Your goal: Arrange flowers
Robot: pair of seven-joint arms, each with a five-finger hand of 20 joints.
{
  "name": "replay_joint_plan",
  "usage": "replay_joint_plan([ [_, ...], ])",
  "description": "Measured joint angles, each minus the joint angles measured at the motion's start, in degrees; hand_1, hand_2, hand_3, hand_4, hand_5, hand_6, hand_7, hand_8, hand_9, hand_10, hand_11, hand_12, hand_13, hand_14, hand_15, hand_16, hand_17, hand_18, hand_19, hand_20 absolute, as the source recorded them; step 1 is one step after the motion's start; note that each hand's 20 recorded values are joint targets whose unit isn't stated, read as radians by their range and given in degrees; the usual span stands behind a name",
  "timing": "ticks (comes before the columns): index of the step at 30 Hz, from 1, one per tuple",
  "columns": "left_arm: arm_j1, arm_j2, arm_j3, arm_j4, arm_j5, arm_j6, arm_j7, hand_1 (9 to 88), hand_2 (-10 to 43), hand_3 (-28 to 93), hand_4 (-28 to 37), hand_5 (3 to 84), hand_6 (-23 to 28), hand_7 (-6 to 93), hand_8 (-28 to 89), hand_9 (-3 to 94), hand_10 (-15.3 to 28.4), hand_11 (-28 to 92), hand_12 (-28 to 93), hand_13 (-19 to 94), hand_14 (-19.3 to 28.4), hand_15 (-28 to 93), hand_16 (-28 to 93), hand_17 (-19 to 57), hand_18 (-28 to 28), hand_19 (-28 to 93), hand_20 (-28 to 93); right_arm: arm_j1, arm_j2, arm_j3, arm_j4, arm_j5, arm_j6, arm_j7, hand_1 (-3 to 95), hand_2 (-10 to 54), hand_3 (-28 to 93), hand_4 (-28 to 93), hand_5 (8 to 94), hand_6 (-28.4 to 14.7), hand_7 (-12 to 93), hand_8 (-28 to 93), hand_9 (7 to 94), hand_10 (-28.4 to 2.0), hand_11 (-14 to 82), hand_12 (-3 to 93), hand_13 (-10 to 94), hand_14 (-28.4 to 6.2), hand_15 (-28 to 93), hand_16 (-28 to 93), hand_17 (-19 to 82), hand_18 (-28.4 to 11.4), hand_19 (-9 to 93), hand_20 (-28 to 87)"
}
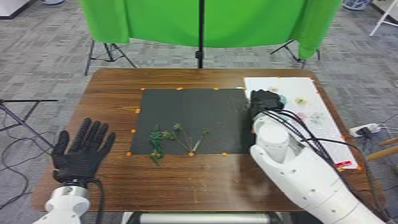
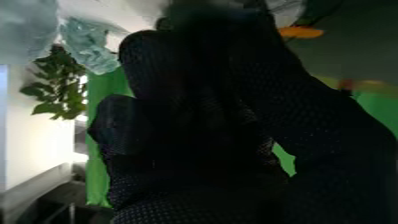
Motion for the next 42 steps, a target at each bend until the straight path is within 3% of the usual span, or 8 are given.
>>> replay_joint_plan([
  [6, -0.1, -0.1, 0.11, -0.01, -0.39, 0.68, -0.01, 23.0, 16.5, 76, -28.3, 46.1, 10.6, 9.8, -9, 38.6, 16.2, 20, 10, 28, 16.3, 36, -7, -8.6, 13.7, 36, 13, -1.8, 0.4, 0.8, -0.5, -0.7, 6.0, -0.4, 62.5, -9.5, 81, -28, 77.4, -0.2, 54, 10, 92.2, -8.1, 12.0, 41.5, 79, -7.6, 61, 45, 43, -27.0, 93, 56],
  [10, -0.1, -0.17, 0.11, -0.43, -1.19, 2.5, 0.05, 23.0, 16.4, 76, -28.3, 46.2, 10.7, 9.9, -9, 38.7, 16.1, 21, 10, 28, 16.4, 36, -7, -8.6, 13.7, 36, 13, -4.1, 1.5, 1.2, -1.6, -0.4, 13.2, -0.2, 62.1, -9.5, 83, -28, 78.2, -0.4, 53, 11, 92.7, -8.6, 12.4, 42.1, 79, -7.6, 61, 45, 44, -27.5, 93, 56],
  [15, 0.0, -0.23, 0.09, -0.57, -1.43, 2.88, 0.12, 23.0, 16.4, 76, -28.3, 46.1, 10.6, 10.0, -9, 38.7, 16.1, 21, 10, 28, 16.4, 37, -8, -8.6, 13.7, 36, 13, -9.2, 4.4, 2.3, -8.2, 0.9, 20.9, -0.2, 61.9, -9.5, 84, -28, 78.2, -0.4, 53, 11, 92.8, -8.5, 12.2, 42.6, 79, -7.7, 61, 46, 44, -27.5, 93, 56],
  [19, 0.1, -0.24, 0.04, -0.59, -1.43, 2.88, 0.16, 23.1, 16.4, 76, -28.3, 46.2, 10.6, 10.1, -9, 38.8, 16.2, 21, 10, 29, 16.3, 37, -8, -8.6, 13.8, 36, 13, -11.9, 6.9, 2.9, -15.5, 2.5, 20.2, -0.4, 61.9, -9.5, 84, -28, 77.6, -0.2, 54, 12, 92.5, -8.5, 12.4, 43.1, 78, -7.9, 61, 46, 44, -27.7, 93, 57],
  [24, 0.2, -0.24, 0.0, -0.67, -1.43, 3.1, 0.06, 23.1, 16.5, 76, -28.3, 46.2, 10.6, 10.2, -9, 39.0, 16.2, 21, 10, 29, 16.3, 37, -8, -8.6, 13.8, 36, 13, -13.2, 6.6, 3.8, -21.5, 4.9, 14.5, -0.6, 61.8, -9.5, 84, -28, 76.7, -0.2, 54, 12, 92.0, -8.5, 12.7, 43.4, 78, -8.0, 62, 46, 44, -27.5, 93, 57],
  [37, 0.2, -0.24, -0.01, -0.69, -1.37, 3.17, -0.08, 23.3, 16.8, 76, -28.3, 46.3, 10.6, 10.1, -9, 39.0, 16.2, 21, 10, 29, 16.3, 37, -8, -8.7, 13.8, 37, 13, -13.0, 3.1, -3.5, -20.1, 2.1, 11.3, -5.7, 61.6, -9.5, 84, -28, 74.8, 0.2, 56, 12, 90.7, -8.5, 13.5, 43.4, 76, -8.6, 64, 46, 43, -27.3, 93, 59],
  [42, 0.2, -0.3, -0.07, -0.69, -1.37, 3.18, -0.19, 23.5, 17.0, 76, -28.3, 46.3, 10.6, 10.2, -9, 39.0, 16.3, 21, 10, 29, 16.3, 37, -8, -8.6, 13.8, 36, 13, -13.2, 2.7, -3.7, -19.8, 1.9, 8.9, -5.9, 55.8, -9.5, 81, -28, 71.8, -1.2, 57, 11, 87.3, -11.6, 15.2, 42.0, 72, -11.3, 70, 41, 42, -27.4, 93, 61],
])
